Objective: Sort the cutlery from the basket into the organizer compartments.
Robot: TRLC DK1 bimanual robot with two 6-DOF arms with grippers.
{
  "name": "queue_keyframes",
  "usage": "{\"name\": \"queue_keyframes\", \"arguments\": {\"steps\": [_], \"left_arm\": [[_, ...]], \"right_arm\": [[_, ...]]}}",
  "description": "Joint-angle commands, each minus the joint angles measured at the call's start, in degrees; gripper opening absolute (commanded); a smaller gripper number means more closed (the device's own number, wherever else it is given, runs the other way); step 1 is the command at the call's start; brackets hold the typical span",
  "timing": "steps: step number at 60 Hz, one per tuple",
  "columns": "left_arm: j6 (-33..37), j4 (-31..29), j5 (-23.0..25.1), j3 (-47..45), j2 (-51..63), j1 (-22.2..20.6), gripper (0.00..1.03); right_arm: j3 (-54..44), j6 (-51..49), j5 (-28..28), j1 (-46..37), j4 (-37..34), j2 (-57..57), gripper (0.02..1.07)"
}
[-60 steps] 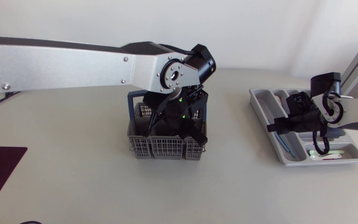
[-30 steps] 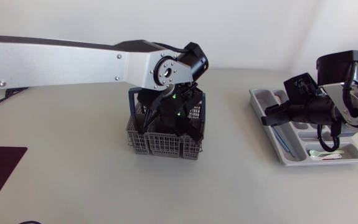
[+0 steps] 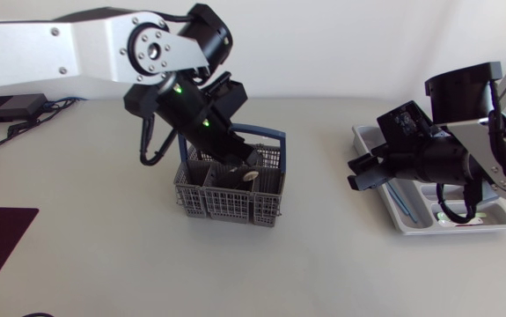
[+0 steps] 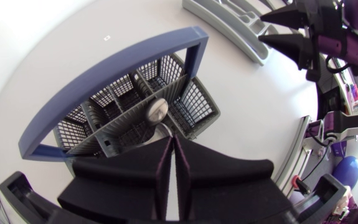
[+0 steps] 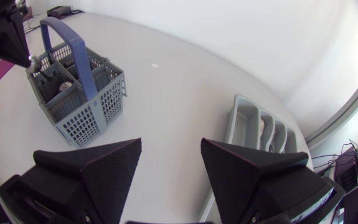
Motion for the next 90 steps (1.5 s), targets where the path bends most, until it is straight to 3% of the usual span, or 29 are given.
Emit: {"name": "queue_keyframes", "arguments": {"steps": [1, 20, 35, 41, 51, 64, 76, 90], "left_arm": [[0.37, -0.73, 2.98, -1.44, -3.23, 2.25, 0.04], [4.33, -0.99, 15.55, -1.62, -11.93, 5.59, 0.04], [17.34, -5.56, 25.66, -2.06, -14.30, 5.67, 0.04], [22.35, -5.47, 26.01, -3.38, -14.65, 2.68, 0.04], [28.94, -4.77, 26.10, -4.61, -14.57, -2.85, 0.04], [39.31, -2.22, 26.01, -9.26, -14.04, -8.92, 0.04], [43.35, -1.17, 26.01, -10.85, -12.37, -12.43, 0.04], [43.44, -2.22, 26.63, -9.09, -9.03, -14.10, 0.04]], "right_arm": [[-0.70, 1.71, 0.85, 1.70, -1.06, -1.09, 0.72], [-0.96, -0.31, -1.52, 3.01, -3.17, -8.03, 0.75], [-2.46, -5.76, -8.29, 1.43, -5.54, -15.24, 0.75], [-3.34, -7.25, -13.47, -0.94, -6.33, -17.00, 0.80], [-6.06, -12.26, -22.00, -5.16, -7.38, -18.67, 0.81], [-10.90, -22.11, -29.82, -5.95, -10.02, -21.13, 0.86], [-13.97, -29.14, -33.69, -3.67, -10.99, -22.44, 0.86], [-16.35, -29.40, -32.90, 5.12, -10.02, -26.40, 0.85]]}}
